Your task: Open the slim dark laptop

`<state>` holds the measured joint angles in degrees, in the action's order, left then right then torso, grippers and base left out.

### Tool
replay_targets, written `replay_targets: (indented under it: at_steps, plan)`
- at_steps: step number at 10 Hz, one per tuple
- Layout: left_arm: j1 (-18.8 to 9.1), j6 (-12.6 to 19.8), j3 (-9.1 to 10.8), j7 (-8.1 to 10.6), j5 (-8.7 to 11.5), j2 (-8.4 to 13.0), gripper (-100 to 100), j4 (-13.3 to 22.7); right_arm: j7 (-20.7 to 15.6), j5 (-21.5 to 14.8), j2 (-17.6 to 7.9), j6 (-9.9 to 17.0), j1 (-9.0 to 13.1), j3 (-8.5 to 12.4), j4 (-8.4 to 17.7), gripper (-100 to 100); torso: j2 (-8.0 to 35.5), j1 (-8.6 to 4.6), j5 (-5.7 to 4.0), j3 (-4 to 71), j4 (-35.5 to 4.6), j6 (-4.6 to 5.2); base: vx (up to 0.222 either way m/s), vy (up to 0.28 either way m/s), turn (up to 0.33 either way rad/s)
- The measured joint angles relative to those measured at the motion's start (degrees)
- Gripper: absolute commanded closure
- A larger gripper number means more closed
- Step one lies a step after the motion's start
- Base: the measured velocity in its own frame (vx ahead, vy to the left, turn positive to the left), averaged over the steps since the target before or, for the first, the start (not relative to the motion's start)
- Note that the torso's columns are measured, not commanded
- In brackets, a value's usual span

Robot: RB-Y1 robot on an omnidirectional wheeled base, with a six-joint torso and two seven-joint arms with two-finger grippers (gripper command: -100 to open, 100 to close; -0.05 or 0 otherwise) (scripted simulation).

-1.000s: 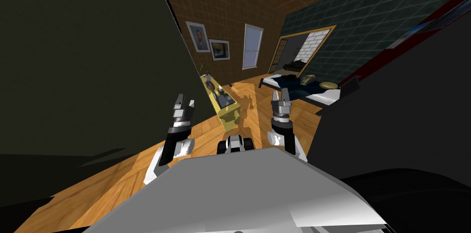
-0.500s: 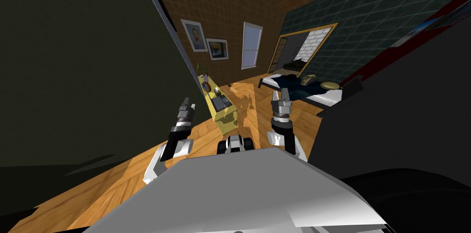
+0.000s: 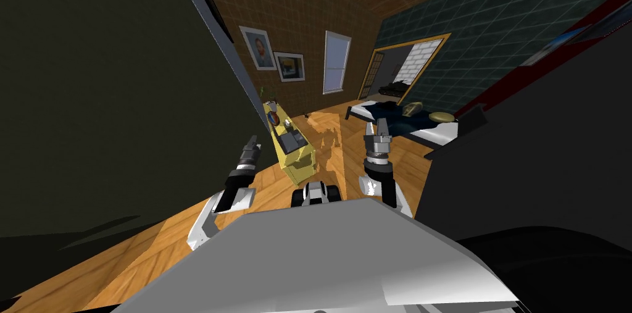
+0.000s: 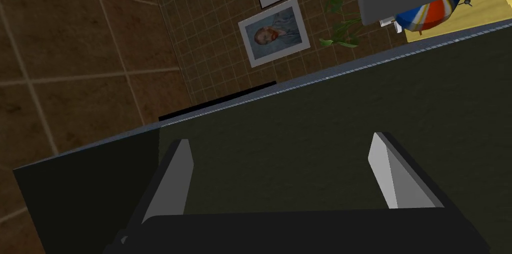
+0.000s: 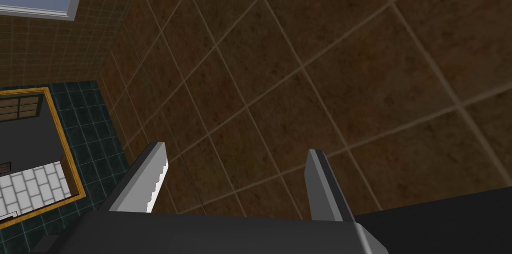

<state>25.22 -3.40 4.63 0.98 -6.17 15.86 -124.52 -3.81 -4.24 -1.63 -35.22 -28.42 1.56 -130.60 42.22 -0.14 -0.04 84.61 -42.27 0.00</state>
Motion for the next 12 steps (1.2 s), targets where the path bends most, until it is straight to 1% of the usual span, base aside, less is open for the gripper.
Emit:
replay_targets:
  at_steps: [4,9,10,11,12]
  plan:
    - [0.11,4.40,1.13,-1.18,-1.08,2.78,-100,1.69,0.00,0.00,0.00,0.00,0.00,0.00,0.00,0,0.05,0.18,0.05,-0.03,-0.01,-0.01,0.083,-0.081,-0.007]
    - [-1.11,10.41,2.25,-3.13,-2.93,5.70,-100,5.25,0.00,0.00,0.00,0.00,0.00,0.00,0.00,0,0.06,0.02,0.01,-0.03,-0.01,0.00,0.089,-0.091,-0.008]
    - [-0.63,11.40,2.51,-3.46,-3.27,6.18,-100,5.35,0.00,0.00,0.00,0.00,0.00,0.00,0.00,0,0.05,0.13,0.03,-0.03,-0.02,-0.01,0.050,-0.039,0.003]
    - [-0.57,11.63,2.53,-3.54,-3.32,6.22,-100,5.34,0.00,0.00,-0.01,0.00,0.01,0.01,0.00,0,0.19,0.33,0.09,-0.11,-0.05,0.00,-0.021,-0.013,-0.136]
    - [-1.80,11.84,3.13,-4.49,-2.41,6.04,-100,6.39,0.00,0.00,-0.01,0.00,0.02,0.01,0.00,0,0.34,0.35,0.11,-0.21,-0.10,0.03,-0.084,-0.005,-0.184]
